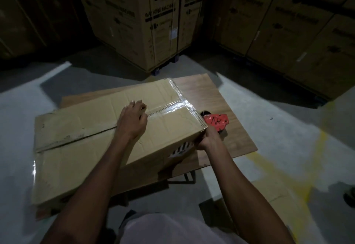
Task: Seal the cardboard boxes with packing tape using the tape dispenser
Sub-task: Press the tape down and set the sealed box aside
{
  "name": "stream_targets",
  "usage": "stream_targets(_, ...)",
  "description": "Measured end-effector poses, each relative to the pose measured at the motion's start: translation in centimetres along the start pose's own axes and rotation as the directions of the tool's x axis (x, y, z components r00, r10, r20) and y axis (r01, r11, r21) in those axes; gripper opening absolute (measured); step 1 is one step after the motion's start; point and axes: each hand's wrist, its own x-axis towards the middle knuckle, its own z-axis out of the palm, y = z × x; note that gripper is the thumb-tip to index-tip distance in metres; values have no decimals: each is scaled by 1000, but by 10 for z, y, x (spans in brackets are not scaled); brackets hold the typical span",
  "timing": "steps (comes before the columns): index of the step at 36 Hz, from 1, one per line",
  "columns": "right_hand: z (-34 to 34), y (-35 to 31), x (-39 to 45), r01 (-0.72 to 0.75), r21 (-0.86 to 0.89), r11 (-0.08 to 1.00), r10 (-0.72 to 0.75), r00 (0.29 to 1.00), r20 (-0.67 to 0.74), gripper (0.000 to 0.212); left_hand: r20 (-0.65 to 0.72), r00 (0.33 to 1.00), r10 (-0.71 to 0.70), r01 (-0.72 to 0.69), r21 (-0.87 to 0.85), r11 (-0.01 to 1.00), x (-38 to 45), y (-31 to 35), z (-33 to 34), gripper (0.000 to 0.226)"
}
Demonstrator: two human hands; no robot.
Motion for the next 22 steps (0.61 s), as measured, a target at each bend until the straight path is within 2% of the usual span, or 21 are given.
stream_targets(2, -2, -2, 4, -19, -9, 1000, 18, 999, -35, 43, 9, 1000, -2, 2, -4, 1000, 1, 0, -1, 33)
stream_targets(4, -10, 0, 10, 23, 15, 1000, -22, 994, -107, 51, 18, 1000, 0, 1, -11, 1000, 2, -2, -2, 32)
stream_targets(8, -29, 21, 17, 217, 141, 966, -174, 948, -267, 35, 24, 1000, 18, -17, -32, 999, 3, -4, -2, 32)
stream_targets(10, -29, 34, 14, 260, 158, 952, -213, 941, -263, 39, 19, 1000, 19, -19, -41, 999, 4, -4, -3, 32)
stream_targets(13, -14, 42, 3, 269, 65, 961, -257, 955, -149, 45, 5, 1000, 25, -24, -44, 999, 3, -2, -5, 34)
stream_targets(16, -4, 34, -5, 224, 65, 972, -217, 971, -103, 54, 27, 999, 35, -34, -52, 998, 1, 0, -7, 37)
stream_targets(18, 1, 29, -8, 174, 72, 982, -164, 978, -125, 63, 32, 998, 49, -47, -57, 997, 0, 0, -10, 38)
stream_targets(20, 4, 30, -7, 149, 59, 987, -133, 967, -217, 70, 40, 997, 61, -59, -64, 996, -1, 0, -13, 40)
stream_targets(22, 10, 37, -6, 214, 102, 972, -182, 949, -259, 55, 51, 996, 75, -71, -80, 994, -1, -3, -14, 40)
